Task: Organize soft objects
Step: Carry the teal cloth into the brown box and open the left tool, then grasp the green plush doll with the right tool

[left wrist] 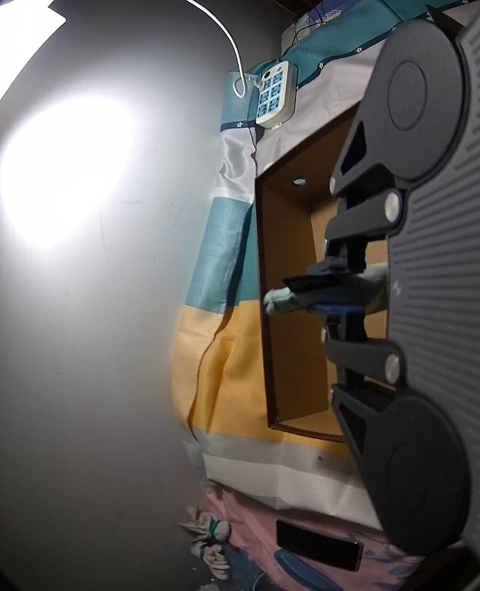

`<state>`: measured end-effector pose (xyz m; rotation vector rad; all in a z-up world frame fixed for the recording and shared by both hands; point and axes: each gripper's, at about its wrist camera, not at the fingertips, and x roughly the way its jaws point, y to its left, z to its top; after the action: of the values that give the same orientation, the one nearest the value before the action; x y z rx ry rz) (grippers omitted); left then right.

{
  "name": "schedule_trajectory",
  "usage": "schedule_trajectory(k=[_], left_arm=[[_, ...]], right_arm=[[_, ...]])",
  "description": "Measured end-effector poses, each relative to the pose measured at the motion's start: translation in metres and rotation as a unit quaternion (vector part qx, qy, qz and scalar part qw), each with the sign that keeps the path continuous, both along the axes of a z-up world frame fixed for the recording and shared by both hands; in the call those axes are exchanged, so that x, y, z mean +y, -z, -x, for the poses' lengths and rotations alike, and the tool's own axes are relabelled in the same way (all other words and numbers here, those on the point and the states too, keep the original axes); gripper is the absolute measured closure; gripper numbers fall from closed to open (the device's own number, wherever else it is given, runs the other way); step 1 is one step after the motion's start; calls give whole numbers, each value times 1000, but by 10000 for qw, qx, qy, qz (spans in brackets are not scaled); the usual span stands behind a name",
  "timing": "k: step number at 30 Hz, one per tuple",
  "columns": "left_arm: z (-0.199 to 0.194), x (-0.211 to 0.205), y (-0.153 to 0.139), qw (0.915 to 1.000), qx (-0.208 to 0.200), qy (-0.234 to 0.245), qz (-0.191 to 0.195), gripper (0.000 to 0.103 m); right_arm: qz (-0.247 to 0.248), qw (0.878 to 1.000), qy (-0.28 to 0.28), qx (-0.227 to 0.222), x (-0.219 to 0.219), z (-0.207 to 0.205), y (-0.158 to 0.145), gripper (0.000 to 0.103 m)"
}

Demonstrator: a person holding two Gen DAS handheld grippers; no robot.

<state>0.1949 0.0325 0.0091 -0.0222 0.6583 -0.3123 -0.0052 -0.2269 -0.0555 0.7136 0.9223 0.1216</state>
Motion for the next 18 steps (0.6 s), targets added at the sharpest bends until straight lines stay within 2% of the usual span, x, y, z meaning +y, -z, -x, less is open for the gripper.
schedule_trajectory(k=[1,2,3,5,7,8,12,15,18], left_arm=[[-5,1,6,9999,95,-35,-6,83],[-9,2,11,9998,168,-118,-59,72],[-12,3,15,9996,210,-172,-102,65],[-12,7,18,9994,283,-197,-65,63],[-7,11,15,9994,298,-171,29,53],[-3,12,12,9995,259,-164,56,44],[21,14,5,9997,222,-28,139,43],[42,13,7,9994,274,113,160,41],[60,14,13,9988,412,184,165,41]], right_arm=[[-17,10000,35,86,-1,-1,2,88],[-26,9998,58,161,-1,-1,4,88],[-59,9997,103,224,-2,-2,6,86],[-195,9991,186,334,-3,-3,11,82],[-344,9982,275,415,-3,-6,14,80],[-385,9977,313,452,-3,-8,15,80],[-440,9961,419,645,2,-18,18,71],[-281,9944,498,884,9,-29,16,61],[-103,9926,492,1105,19,-41,13,54]])
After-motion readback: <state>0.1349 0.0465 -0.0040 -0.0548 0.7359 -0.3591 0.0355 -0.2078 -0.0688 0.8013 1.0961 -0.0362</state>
